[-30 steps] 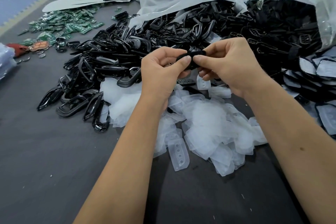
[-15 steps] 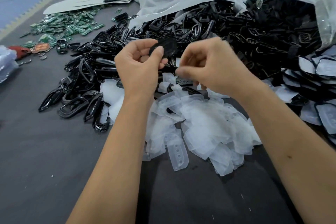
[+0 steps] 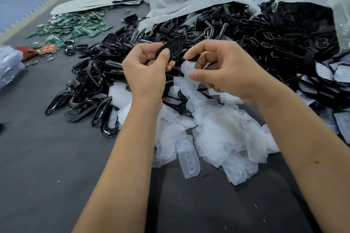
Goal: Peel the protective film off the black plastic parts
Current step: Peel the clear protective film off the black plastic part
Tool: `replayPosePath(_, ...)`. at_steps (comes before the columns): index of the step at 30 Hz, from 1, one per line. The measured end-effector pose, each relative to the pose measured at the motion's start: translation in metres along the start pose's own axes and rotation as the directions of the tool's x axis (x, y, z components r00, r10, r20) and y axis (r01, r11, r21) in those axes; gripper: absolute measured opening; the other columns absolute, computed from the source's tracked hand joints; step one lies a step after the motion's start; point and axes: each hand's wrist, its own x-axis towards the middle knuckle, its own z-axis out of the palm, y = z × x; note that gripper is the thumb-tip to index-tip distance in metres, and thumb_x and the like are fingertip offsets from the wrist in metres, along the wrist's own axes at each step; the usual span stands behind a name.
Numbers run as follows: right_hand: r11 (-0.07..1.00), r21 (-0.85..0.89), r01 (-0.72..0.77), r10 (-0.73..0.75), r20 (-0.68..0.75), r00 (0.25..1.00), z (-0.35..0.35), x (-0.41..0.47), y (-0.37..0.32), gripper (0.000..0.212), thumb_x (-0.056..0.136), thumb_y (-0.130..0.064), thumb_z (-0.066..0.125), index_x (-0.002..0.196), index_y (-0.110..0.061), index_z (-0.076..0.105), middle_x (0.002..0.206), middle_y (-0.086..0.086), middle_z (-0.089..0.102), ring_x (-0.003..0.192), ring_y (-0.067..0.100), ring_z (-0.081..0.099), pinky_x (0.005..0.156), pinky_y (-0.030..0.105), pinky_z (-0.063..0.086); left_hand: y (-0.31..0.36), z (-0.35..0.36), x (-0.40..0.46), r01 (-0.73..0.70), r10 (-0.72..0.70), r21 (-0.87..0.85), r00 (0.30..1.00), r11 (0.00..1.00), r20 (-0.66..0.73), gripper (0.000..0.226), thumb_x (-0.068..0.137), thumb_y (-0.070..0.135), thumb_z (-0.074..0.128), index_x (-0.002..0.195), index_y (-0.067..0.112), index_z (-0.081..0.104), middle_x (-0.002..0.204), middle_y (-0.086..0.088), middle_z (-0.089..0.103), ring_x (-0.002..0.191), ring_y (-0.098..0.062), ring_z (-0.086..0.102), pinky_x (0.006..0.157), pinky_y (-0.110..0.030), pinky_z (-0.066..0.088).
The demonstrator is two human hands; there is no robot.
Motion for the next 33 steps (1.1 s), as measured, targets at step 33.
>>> replayPosePath(33, 0.756, 0.651, 0.067, 0.334, -0.472, 0.816, -0.019, -0.001, 0.007, 0.024, 0.098, -0.004, 0.067, 0.080, -0.017, 0.056, 0.072, 0.003, 0.064, 0.052, 0.011, 0.053, 0.041, 0.019, 0.032, 0.007, -0.007, -0.001, 0.302, -0.281, -0.014, 0.901, 0.953, 0.330, 0.013, 0.086, -0.005, 0.076, 0.096, 0.004, 0.076, 0.085, -0.016, 0.068, 0.062, -0.016, 0.069, 0.058, -0.015, 0.052)
